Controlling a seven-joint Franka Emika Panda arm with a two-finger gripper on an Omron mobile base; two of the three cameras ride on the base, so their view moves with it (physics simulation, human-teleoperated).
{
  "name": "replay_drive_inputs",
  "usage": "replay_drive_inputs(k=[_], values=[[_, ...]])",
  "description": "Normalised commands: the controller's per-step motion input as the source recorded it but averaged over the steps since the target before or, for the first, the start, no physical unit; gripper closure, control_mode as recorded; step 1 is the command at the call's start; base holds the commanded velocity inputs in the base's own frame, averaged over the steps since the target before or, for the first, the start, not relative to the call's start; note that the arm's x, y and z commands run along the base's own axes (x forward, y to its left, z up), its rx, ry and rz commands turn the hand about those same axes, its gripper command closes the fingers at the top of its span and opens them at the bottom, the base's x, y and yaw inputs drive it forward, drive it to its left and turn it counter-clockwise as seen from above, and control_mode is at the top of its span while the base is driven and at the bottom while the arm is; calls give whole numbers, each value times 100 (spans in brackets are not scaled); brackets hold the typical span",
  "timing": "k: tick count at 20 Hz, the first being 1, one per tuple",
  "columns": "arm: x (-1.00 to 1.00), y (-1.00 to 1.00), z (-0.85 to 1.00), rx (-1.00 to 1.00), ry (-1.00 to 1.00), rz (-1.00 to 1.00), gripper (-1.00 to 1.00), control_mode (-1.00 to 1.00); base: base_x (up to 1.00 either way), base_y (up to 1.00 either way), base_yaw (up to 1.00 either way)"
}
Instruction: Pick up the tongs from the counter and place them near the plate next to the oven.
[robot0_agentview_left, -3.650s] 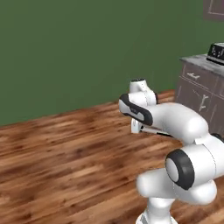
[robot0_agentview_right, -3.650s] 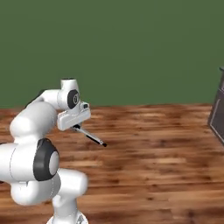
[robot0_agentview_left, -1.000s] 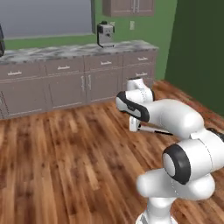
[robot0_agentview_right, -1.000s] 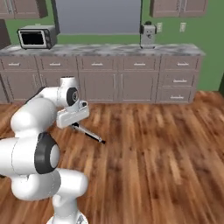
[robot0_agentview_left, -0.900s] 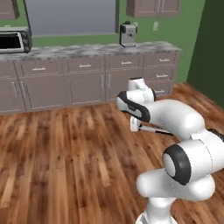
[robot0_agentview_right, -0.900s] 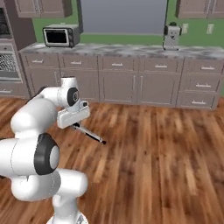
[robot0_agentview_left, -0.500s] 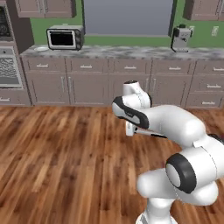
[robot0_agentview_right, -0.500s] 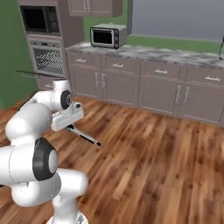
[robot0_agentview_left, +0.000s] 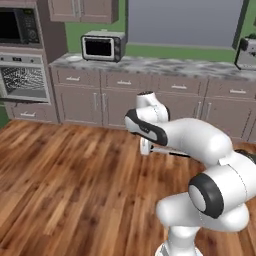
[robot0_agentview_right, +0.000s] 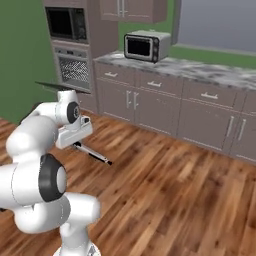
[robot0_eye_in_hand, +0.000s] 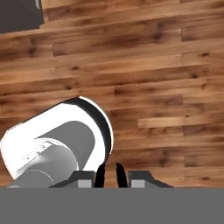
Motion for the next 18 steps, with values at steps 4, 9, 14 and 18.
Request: replay_drive_inputs(k=[4,9,14,18], values=[[0,0,0,0,0,0,100,100,91,0,28],[0,0,0,0,0,0,100,100,93,-2,16],[0,0,0,0,0,0,100,100,94,-2,4],[0,0,0,0,0,0,100,100,94,0,7]])
